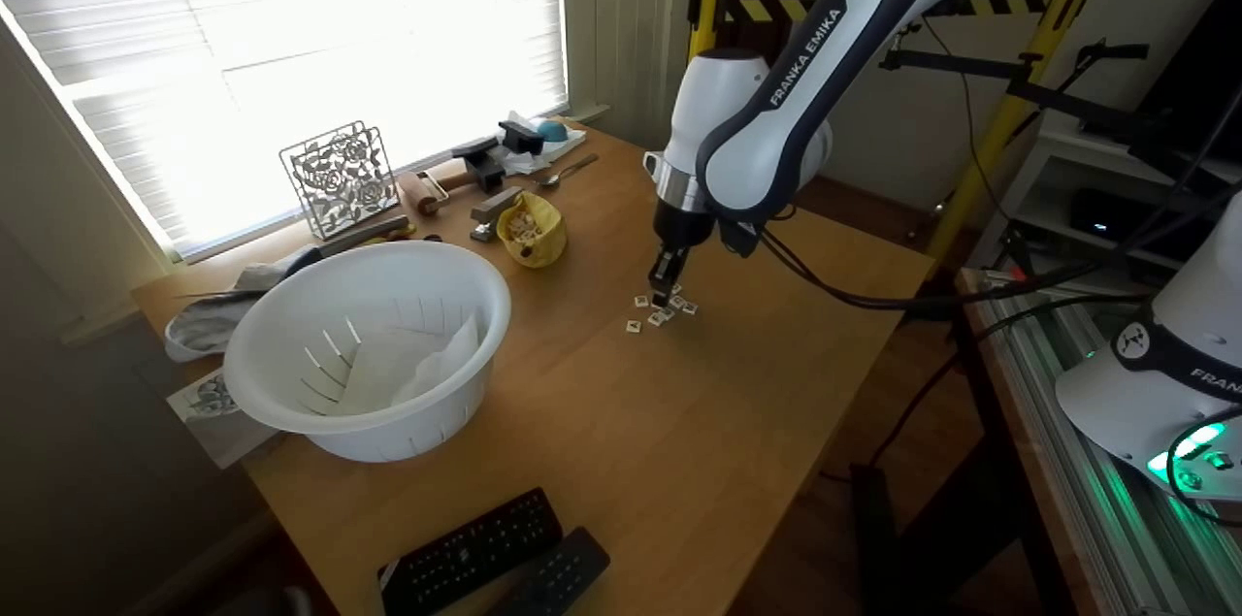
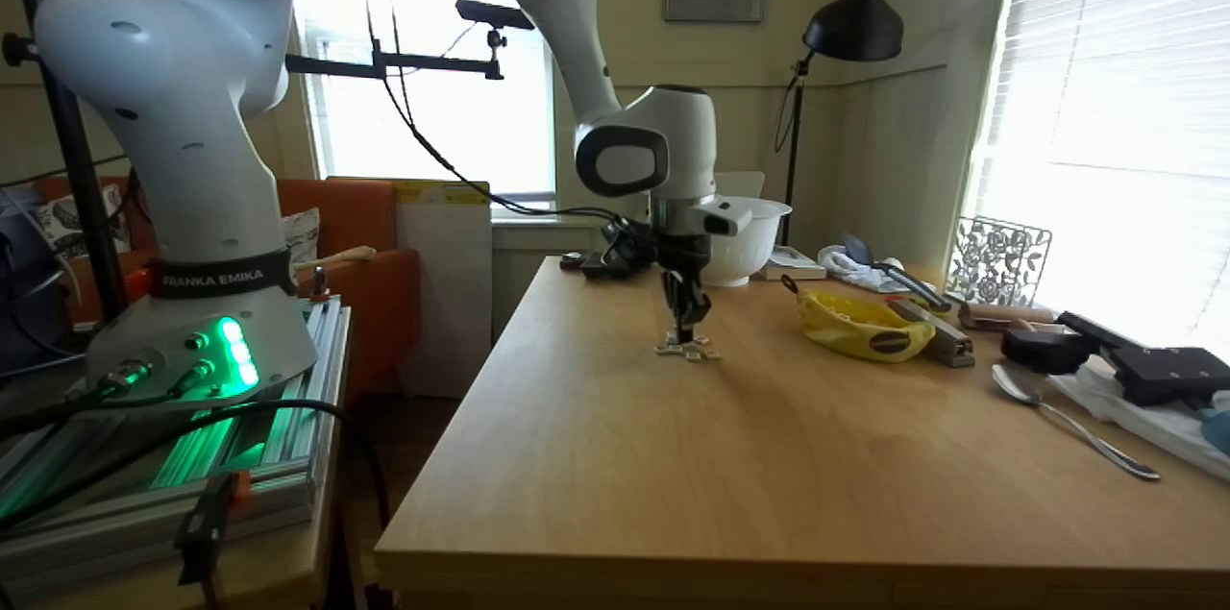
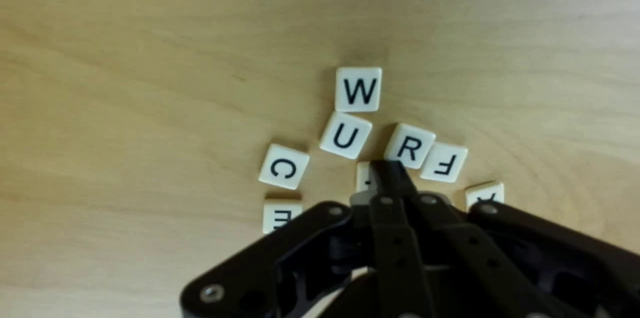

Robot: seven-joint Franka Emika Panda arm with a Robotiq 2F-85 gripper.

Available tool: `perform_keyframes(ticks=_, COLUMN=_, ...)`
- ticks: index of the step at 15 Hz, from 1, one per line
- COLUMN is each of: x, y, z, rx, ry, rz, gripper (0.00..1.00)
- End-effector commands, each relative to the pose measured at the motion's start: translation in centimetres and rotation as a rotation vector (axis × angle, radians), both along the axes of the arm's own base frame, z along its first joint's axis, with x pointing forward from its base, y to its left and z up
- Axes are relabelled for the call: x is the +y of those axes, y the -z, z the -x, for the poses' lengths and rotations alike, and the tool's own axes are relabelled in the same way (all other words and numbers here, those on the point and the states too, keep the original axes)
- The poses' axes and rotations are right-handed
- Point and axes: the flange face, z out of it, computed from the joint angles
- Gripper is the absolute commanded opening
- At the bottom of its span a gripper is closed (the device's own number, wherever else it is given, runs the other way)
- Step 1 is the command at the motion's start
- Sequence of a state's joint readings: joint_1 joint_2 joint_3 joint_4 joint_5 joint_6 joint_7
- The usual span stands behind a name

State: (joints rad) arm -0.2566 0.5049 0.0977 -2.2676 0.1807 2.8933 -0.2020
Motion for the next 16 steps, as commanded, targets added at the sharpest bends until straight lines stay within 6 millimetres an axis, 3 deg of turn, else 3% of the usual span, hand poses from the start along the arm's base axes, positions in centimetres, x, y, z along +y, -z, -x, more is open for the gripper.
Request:
perform_keyframes(ticks=1, x=0.26, y=1.6, z=-0.2, rx=0.034, ry=-0.152, rz=0.015, gripper=0.0)
perform_keyframes(ticks=16, x=0.42, y=1.69, z=0.6, rx=0.048, ry=-0.797, rz=0.09, gripper=0.0)
